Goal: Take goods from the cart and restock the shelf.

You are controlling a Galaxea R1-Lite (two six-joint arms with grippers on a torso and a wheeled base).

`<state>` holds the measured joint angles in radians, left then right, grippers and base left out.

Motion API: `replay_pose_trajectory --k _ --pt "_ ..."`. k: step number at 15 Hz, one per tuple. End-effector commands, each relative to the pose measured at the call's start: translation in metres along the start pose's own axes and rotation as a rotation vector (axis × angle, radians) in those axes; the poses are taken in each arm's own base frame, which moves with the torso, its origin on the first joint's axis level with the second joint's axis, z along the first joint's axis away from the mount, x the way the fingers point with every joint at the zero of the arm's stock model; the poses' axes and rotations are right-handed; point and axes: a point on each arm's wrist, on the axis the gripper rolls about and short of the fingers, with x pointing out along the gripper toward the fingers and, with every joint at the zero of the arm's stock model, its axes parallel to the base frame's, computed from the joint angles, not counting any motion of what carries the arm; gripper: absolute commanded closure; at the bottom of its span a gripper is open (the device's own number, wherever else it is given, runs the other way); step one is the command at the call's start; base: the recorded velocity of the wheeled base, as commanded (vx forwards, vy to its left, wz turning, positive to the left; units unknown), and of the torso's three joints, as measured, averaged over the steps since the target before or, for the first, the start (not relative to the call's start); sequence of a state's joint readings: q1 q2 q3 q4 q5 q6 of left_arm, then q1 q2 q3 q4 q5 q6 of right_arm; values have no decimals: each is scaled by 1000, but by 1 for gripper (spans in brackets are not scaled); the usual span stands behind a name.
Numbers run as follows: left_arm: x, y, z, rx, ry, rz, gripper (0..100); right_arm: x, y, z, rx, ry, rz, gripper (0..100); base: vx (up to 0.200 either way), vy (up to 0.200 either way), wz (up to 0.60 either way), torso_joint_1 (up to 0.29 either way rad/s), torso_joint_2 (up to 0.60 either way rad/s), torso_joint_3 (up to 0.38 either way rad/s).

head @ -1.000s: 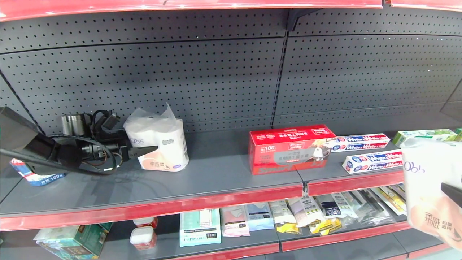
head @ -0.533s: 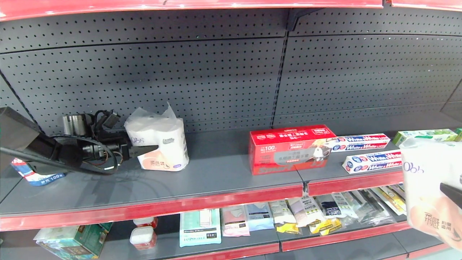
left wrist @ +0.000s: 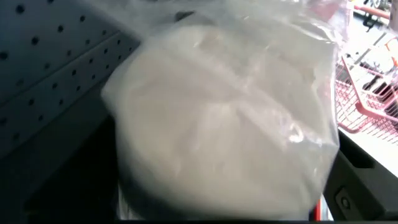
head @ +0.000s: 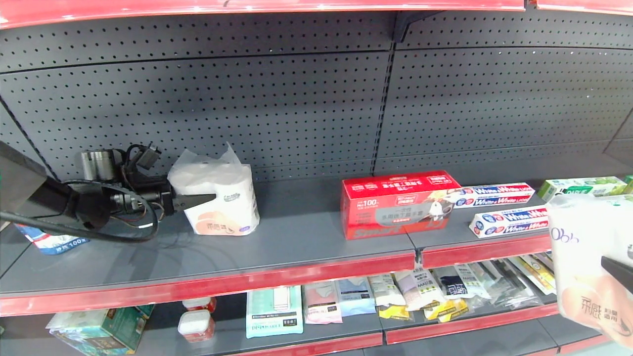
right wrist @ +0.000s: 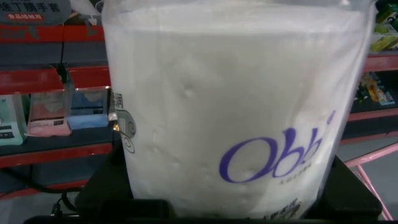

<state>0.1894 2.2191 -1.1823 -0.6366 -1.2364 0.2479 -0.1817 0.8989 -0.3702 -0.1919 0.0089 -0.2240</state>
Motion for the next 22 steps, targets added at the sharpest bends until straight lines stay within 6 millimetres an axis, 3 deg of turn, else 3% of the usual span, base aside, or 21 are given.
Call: replay_pose_trajectory --k 1,5,13,14,19,22 --pt "2 -1 -1 12 0 -8 0 0 0 0 -2 0 1 100 0 0 0 0 0 0" --pt "11 4 -14 26 0 -31 0 1 1 -2 -14 11 4 100 0 0 0 0 0 0" --pt "12 10 -13 20 -4 -27 0 0 1 -6 -22 22 -8 100 0 0 0 0 0 0" --pt "12 11 -15 26 -5 -28 100 0 1 -7 -29 23 -9 100 0 0 0 0 0 0" --pt "14 13 -14 38 -13 -33 100 0 1 -6 -28 18 -12 100 0 0 0 0 0 0" --pt "8 -1 -8 35 -12 -39 100 -1 1 -7 -26 18 -12 100 0 0 0 0 0 0"
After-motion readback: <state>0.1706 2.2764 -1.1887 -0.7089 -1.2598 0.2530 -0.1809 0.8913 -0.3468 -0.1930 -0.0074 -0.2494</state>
